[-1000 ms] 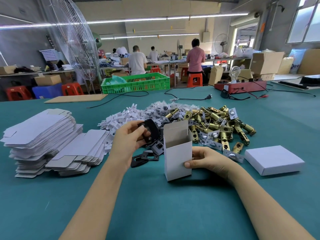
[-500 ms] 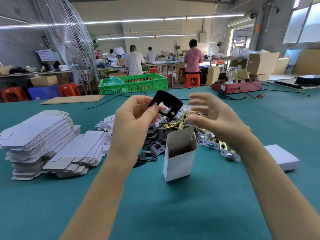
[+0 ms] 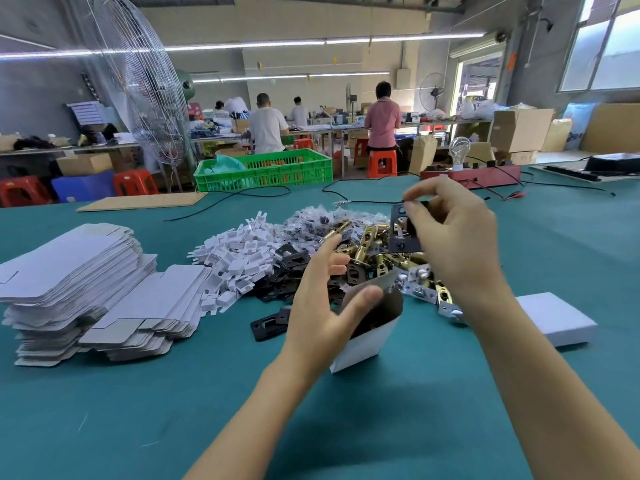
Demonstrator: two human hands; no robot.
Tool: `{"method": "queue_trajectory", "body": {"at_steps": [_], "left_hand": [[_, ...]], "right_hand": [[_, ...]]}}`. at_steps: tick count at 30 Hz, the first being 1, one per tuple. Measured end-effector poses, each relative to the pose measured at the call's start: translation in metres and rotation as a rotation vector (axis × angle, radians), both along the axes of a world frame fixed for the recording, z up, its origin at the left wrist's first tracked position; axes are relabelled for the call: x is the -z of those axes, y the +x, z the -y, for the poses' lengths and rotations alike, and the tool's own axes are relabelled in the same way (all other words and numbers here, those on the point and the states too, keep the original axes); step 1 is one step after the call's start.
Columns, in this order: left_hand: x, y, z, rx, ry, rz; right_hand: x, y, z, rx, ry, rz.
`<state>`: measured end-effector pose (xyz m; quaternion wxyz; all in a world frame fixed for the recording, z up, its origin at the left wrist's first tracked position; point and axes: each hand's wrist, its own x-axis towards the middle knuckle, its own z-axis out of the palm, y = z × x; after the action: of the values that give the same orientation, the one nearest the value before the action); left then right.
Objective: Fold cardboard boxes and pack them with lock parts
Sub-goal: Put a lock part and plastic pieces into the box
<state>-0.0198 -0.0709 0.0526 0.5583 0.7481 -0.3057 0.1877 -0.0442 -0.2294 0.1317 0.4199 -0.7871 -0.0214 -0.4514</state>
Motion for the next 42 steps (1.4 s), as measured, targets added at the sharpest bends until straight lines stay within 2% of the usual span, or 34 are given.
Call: {"method": "queue_trajectory", "body": {"at_steps": [4, 5, 8, 13, 16, 19, 24, 28, 35, 42], "left_hand": [[0.012, 0.004, 0.004, -0.047, -0.082, 0.42], [0.012, 0.006, 0.004, -0.06, -0.079, 0.474], [0.008, 0.009, 0.005, -0.099, -0.13, 0.385], [0.011, 0.014, 0.002, -0.11, -0.136, 0.304], [0.015, 0.015, -0.002, -0.146, -0.147, 0.25], [0.023, 0.015, -0.006, -0.099, -0.131, 0.135], [0.041, 0.018, -0.012, 0.022, 0.031, 0.038], [0.045, 0.02, -0.016, 0.04, 0.016, -0.052], [0.05, 0.015, -0.014, 0.039, 0.018, -0.085], [0.053, 0.019, -0.014, 0.012, 0.05, -0.179]], "right_hand": [[-0.006, -0.004, 0.017, 0.035, 0.124, -0.112], [-0.007, -0.005, 0.019, 0.047, 0.143, -0.137], [-0.01, -0.007, 0.02, -0.016, 0.254, -0.25], [-0.018, -0.013, 0.016, -0.457, 0.649, -0.476], [-0.021, -0.016, 0.016, -0.64, 0.712, -0.542], [-0.019, -0.016, 0.016, -0.703, 0.675, -0.553], [-0.016, -0.016, 0.014, -0.755, 0.527, -0.601], [-0.015, -0.015, 0.015, -0.77, 0.431, -0.704], [-0.006, -0.01, 0.007, -0.621, 0.319, -0.735], [0.007, -0.001, -0.014, -0.507, 0.045, -0.674]]}}
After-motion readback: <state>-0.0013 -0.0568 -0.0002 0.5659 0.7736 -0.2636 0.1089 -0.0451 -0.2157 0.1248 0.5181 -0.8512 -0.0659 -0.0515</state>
